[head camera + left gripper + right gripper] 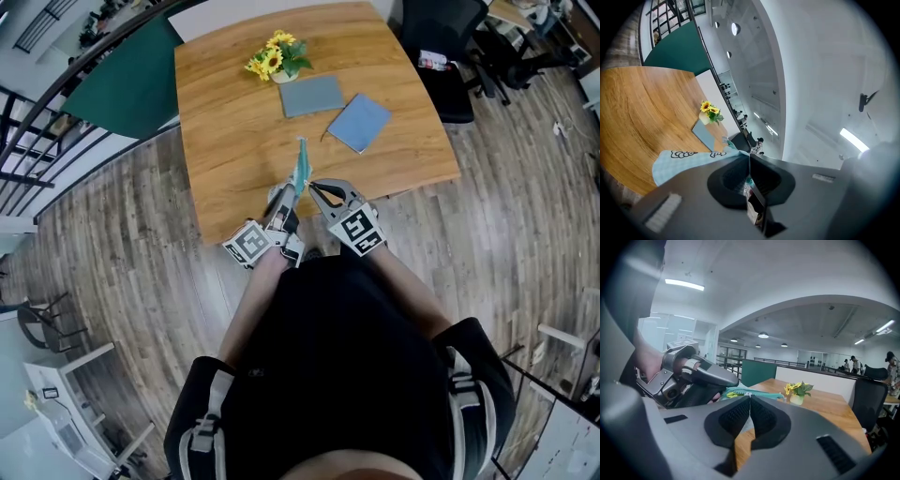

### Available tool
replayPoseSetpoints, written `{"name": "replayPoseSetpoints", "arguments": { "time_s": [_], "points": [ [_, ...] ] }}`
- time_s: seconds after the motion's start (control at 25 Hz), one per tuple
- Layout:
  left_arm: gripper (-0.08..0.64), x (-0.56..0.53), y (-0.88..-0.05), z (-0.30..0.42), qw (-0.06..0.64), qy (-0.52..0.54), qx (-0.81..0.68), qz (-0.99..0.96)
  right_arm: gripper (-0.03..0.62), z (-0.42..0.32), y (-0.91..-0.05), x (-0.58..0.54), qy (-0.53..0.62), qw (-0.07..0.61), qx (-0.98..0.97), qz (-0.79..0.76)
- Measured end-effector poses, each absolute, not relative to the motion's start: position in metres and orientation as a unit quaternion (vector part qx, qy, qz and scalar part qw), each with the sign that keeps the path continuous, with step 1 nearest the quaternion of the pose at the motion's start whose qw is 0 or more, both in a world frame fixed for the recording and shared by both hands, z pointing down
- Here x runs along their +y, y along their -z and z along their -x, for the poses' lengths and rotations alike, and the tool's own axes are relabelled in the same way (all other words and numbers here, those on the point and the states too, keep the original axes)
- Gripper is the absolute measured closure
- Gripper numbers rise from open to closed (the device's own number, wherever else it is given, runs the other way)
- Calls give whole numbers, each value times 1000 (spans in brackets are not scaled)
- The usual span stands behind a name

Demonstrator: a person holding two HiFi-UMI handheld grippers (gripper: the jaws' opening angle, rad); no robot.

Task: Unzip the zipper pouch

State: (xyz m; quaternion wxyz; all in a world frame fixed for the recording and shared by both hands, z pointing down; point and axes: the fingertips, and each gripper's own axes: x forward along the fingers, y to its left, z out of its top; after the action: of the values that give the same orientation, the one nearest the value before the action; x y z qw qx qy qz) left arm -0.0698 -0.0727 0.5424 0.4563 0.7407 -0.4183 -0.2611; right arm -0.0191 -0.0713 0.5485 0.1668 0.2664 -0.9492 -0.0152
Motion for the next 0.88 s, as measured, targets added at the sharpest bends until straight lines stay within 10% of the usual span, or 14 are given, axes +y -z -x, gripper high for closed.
{"name": "replayPoseSetpoints", "arguments": {
  "time_s": [0.88],
  "points": [
    [551,-80,-528,61,422,215,-407,-781,584,14,-546,-96,11,163,-941,-297]
  ]
}}
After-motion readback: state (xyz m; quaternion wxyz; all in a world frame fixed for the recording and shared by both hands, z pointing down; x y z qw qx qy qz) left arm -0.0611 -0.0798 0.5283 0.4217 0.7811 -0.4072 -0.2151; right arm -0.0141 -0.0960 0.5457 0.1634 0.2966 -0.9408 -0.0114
